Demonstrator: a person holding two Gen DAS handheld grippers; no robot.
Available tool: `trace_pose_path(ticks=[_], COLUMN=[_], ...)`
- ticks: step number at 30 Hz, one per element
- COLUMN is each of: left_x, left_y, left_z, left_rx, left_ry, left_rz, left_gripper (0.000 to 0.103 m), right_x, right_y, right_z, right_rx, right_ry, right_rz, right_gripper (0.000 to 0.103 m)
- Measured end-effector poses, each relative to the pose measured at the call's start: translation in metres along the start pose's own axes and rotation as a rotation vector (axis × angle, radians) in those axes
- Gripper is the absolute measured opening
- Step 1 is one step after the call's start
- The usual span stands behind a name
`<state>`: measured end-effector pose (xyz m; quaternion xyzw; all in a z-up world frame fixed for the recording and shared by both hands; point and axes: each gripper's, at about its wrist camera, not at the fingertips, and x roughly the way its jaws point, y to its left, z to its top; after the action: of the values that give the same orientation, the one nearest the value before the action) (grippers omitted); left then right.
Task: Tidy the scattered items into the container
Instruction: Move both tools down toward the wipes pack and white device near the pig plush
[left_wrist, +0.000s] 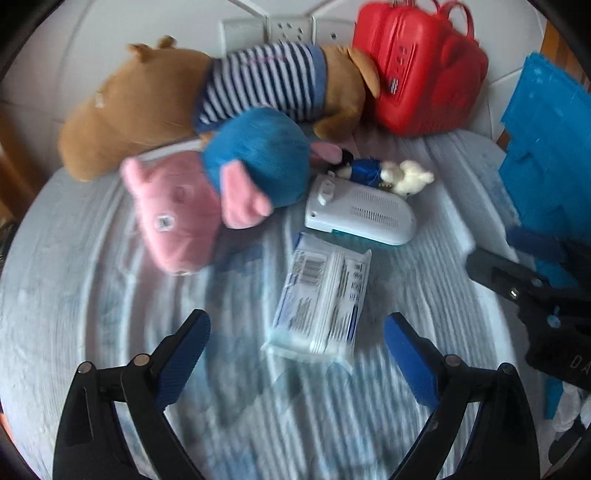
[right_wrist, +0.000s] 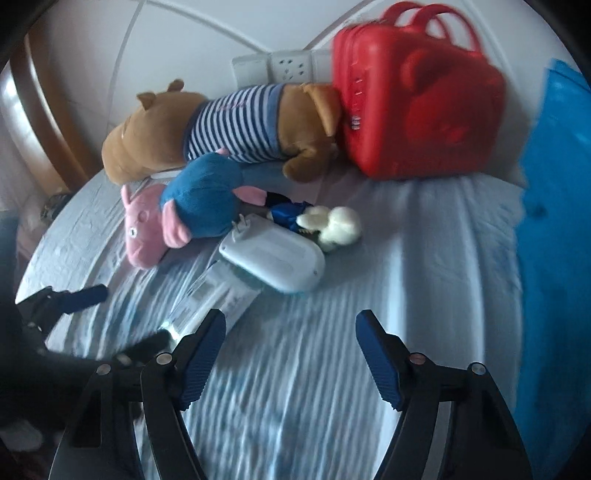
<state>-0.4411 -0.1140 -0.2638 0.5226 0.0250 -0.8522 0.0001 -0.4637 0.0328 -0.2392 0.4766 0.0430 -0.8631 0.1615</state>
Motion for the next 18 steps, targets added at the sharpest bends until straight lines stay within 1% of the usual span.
trace_pose_path(ticks=[3, 4, 5, 6, 8, 10, 12, 15, 17, 18], left_x=[0.029, 0.039, 0.047, 0.052, 0.058, 0.056, 0.056, 0.054, 0.054, 0.054], left_y=[-0.003, -0.003, -0.003, -0.001, 0.003, 0.007, 0.013, 0.024, 0.03, 0.032], left_z=[0.005, 0.007, 0.009, 0.009, 0.009, 0.01, 0.011, 0.012, 0.014, 0.015], left_rx=[-0.014, -0.019, -0.023, -0.031, -0.041, -0.037, -0.033, -0.037, -0.045, -0.05], left_ry=[0.013, 0.017, 0.023, 0.023, 0.012, -0.002, -0.008, -0.014, -0.02, -0.023], left_rz=[0.014, 0.018, 0.019, 0.006, -0.025, -0.034, -0.024, 0.001, 0.021, 0.031], left_gripper=[0.096, 0.093, 0.082, 0.076, 0.069, 0.062, 0.062, 0.062, 0.062, 0.062], right_x=[0.033, 0.042, 0.051, 0.058, 0.073, 0.084, 0.091, 0.097, 0.103, 0.105], right_y=[-0.005, -0.007, -0.008, -0.009, -0.012, -0.007, 0.0, 0.008, 0.01, 0.01], right_z=[0.013, 0.016, 0.019, 0.02, 0.023, 0.022, 0.022, 0.027, 0.03, 0.031], right_rx=[-0.022, -0.024, -0.026, -0.026, -0.029, -0.048, -0.079, -0.123, -0.142, -0.145], right_ry=[0.011, 0.013, 0.015, 0.015, 0.015, 0.019, 0.015, -0.014, -0.014, -0.011], right_rz=[0.027, 0.037, 0.048, 0.062, 0.089, 0.111, 0.115, 0.078, 0.056, 0.059], right_gripper=[0.073, 0.071, 0.071, 0.071, 0.071, 0.071, 0.072, 0.073, 0.077, 0.082])
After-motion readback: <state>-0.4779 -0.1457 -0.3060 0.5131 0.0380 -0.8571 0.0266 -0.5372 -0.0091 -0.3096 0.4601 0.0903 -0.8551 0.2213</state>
